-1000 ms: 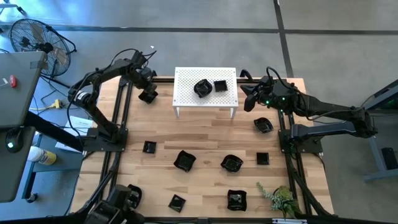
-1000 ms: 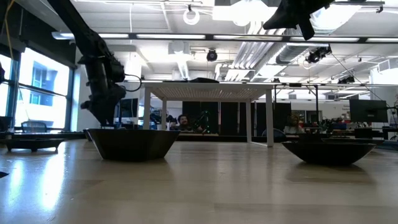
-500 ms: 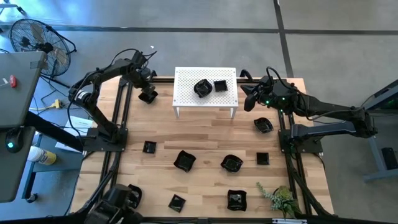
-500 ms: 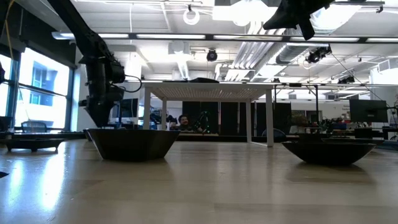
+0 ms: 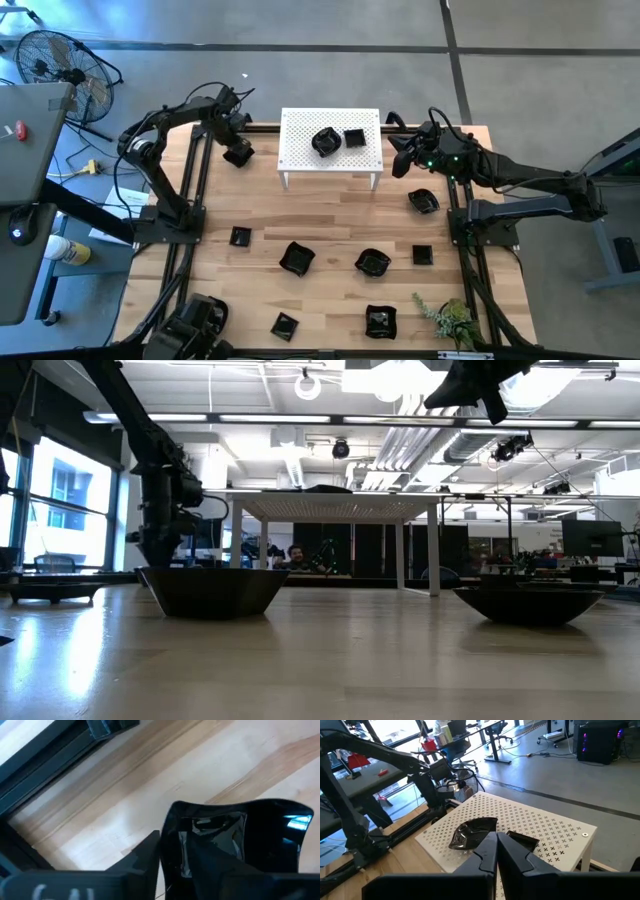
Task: Pick & Place Mini shaped plates
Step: Put the distorted black square plate on the shelf
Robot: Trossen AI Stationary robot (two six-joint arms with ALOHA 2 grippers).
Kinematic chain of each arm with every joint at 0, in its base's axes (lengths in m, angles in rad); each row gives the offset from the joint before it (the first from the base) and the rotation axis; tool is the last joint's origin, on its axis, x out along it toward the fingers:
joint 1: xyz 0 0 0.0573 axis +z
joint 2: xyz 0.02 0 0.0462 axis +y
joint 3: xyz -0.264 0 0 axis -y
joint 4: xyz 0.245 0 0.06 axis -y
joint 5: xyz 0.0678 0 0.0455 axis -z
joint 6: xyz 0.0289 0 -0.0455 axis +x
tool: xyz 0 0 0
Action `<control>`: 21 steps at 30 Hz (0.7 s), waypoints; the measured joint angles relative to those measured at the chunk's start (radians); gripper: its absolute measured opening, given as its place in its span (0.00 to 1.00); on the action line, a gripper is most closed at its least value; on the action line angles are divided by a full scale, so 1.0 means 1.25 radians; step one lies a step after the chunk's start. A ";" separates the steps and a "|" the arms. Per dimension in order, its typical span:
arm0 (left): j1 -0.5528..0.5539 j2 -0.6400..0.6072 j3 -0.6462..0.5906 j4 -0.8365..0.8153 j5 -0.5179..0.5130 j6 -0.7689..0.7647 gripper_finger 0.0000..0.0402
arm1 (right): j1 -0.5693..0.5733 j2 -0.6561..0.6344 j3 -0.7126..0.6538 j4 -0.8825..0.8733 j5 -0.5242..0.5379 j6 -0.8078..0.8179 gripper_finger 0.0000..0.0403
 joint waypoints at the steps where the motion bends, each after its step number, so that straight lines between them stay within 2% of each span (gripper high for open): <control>1: 0.001 0.000 0.000 -0.002 0.001 -0.002 0.18 | 0.000 0.000 0.000 0.000 0.000 0.000 0.00; 7: 0.001 -0.003 0.027 -0.038 0.003 0.000 0.02 | 0.000 0.000 0.000 0.000 0.002 0.000 0.02; 13: 0.001 -0.003 0.118 -0.127 0.007 0.003 0.01 | 0.000 0.000 0.000 0.000 0.002 0.000 0.00; 21: 0.001 -0.003 0.335 -0.315 0.073 -0.002 0.00 | 0.000 0.000 0.000 0.000 0.002 0.000 0.01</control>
